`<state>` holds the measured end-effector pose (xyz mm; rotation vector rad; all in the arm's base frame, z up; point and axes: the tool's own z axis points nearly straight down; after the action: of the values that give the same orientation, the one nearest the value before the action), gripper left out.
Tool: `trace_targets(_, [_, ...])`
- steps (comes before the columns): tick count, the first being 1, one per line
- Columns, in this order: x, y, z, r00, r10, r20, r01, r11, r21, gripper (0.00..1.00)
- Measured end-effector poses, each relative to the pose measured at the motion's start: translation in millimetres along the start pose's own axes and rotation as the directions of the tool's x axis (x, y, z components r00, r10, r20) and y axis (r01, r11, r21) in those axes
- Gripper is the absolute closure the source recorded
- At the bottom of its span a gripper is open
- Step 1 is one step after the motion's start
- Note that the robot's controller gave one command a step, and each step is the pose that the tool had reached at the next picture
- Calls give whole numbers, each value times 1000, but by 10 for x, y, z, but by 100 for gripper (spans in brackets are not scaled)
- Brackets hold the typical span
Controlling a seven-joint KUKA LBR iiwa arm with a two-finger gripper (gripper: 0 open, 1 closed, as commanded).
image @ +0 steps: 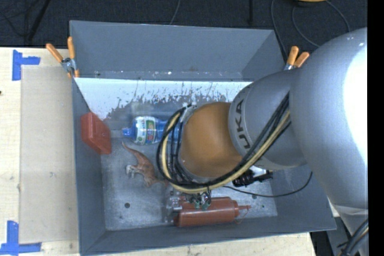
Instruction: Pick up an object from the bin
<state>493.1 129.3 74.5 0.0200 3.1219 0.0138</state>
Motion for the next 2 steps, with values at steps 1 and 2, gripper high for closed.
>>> trace_targets(1, [43,-306,7,992,126,-9,-126,992,1,0])
trace_targets(2, [74,-305,6,1000,-10,-7,10,1000,7,0])
